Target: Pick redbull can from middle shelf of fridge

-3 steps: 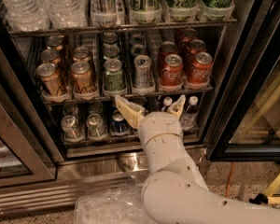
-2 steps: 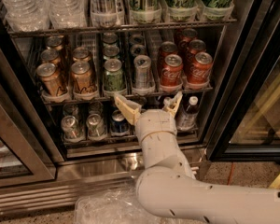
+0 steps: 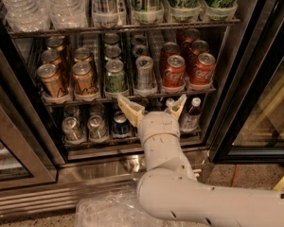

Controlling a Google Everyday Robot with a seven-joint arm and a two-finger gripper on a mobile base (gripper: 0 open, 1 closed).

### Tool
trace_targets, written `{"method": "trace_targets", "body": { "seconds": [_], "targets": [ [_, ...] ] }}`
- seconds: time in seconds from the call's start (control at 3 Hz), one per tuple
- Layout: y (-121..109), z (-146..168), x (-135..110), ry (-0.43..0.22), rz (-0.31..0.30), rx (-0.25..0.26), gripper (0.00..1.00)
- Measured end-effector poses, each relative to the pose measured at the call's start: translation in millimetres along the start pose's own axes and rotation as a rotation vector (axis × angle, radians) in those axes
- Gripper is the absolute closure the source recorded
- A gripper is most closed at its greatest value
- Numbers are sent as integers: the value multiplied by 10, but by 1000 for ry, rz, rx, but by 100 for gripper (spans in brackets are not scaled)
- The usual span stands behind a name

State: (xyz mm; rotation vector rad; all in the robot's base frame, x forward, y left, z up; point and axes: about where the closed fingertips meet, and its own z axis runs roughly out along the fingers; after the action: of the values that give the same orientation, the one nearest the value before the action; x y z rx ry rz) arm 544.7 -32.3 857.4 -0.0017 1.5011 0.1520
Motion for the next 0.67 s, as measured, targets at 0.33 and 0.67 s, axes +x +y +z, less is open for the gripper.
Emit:
{"method": "trace_targets", "body": {
  "seconds": [0.33,0.67],
  "targets": [
    [-22,7,87,27,-24,14,0],
    [8,-1,175,50,-81,-15,14]
  ]
}}
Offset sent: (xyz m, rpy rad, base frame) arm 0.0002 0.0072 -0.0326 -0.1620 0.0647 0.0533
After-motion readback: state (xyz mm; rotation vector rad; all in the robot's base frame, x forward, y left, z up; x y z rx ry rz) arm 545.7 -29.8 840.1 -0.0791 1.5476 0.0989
